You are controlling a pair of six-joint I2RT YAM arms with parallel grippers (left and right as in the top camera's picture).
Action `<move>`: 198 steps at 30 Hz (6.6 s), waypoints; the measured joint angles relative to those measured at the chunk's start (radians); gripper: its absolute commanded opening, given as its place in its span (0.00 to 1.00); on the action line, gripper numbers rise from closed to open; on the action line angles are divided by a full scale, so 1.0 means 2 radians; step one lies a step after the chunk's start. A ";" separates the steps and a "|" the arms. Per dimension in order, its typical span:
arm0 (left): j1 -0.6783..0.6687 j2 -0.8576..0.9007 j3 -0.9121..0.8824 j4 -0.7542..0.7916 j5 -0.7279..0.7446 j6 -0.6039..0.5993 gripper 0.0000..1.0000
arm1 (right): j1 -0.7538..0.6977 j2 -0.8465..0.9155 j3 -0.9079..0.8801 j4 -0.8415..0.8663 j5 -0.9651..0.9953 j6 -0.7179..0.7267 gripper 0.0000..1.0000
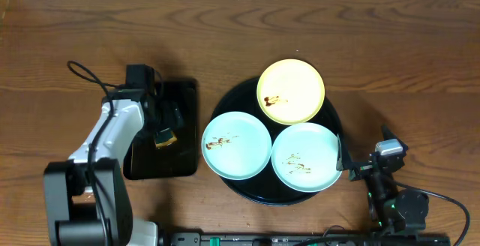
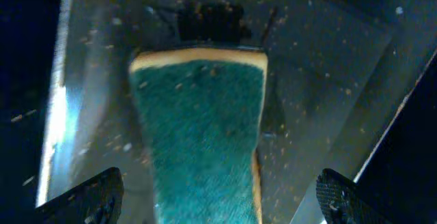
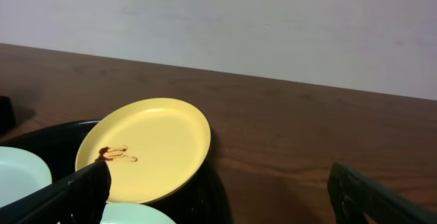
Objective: Clean dirty plates on tray and stack at the side
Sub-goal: 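Move the left gripper over the sponge on the small black tray, then close the left gripper on the green-and-yellow sponge and lift it, then reach the right gripper to the rim of the lower-right blue plate, then grip the blue plate rim with the right gripper and tilt it up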
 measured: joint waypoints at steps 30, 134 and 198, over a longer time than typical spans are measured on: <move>0.006 0.022 0.000 0.032 -0.012 -0.009 0.15 | 0.000 0.000 0.000 0.000 0.000 0.000 0.99; -0.012 -0.226 0.002 -0.110 0.013 -0.011 0.07 | 0.007 0.546 0.356 -0.371 -0.168 0.136 0.99; -0.173 -0.175 0.002 -0.032 0.065 0.008 0.07 | 0.212 0.795 0.500 -0.287 -0.192 0.084 0.80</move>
